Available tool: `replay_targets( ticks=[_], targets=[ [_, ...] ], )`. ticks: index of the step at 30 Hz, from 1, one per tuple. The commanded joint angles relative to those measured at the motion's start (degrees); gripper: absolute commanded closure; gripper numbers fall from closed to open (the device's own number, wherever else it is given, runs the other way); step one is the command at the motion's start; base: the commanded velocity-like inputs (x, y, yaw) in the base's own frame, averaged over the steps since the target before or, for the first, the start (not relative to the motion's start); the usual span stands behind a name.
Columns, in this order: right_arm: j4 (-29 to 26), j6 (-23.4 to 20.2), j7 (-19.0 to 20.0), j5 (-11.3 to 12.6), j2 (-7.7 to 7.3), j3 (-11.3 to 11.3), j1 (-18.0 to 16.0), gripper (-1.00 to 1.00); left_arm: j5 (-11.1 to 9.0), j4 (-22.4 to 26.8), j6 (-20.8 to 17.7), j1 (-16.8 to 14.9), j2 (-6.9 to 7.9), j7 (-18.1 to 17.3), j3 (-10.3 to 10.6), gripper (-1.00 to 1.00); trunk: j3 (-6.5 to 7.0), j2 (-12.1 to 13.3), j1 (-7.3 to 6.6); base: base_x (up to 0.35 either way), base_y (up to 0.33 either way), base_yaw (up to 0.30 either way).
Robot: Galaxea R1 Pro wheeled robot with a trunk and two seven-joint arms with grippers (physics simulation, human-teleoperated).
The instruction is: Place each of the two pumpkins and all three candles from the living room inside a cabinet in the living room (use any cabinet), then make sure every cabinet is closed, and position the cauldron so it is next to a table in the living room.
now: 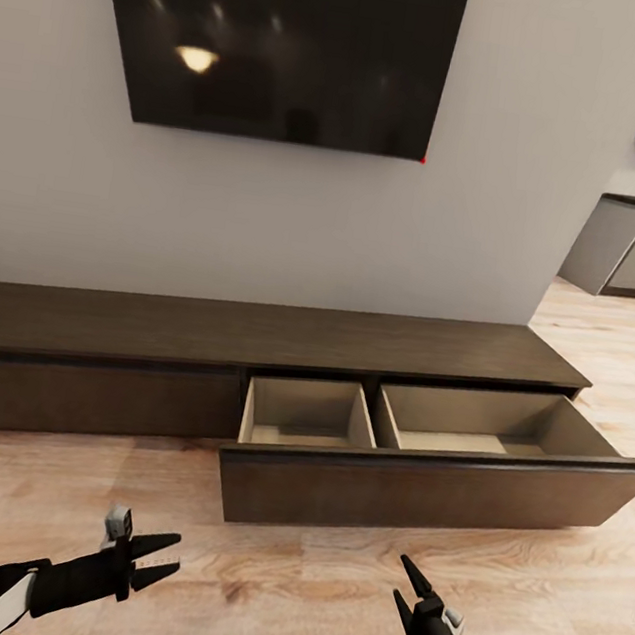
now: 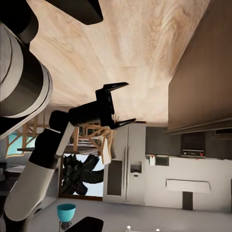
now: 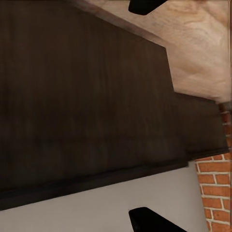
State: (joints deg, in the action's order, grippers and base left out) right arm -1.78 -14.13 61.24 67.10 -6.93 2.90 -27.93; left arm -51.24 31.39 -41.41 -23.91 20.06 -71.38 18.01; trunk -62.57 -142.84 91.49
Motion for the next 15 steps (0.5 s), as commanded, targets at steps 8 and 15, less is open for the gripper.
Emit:
replay_targets(
  ticks=[8, 15],
  targets=[
    [0.2, -3.8, 2.1, 0.0, -0.02, 0.3, 0.6, -1.0, -0.4, 0.0, -0.5, -0.1, 0.06, -0.1, 0.9, -1.0, 1.39, 3.2, -1.79, -0.027, 0.0, 0.0],
    [2.3, -3.6, 2.5, 0.0, -0.17, 0.3, 0.7, -1.0, -0.3, 0.0, -0.5, -0.1, 0.06, 0.0, 0.9, -1.0, 2.65, 6.0, -3.33, -0.001, 0.0, 0.0]
  ],
)
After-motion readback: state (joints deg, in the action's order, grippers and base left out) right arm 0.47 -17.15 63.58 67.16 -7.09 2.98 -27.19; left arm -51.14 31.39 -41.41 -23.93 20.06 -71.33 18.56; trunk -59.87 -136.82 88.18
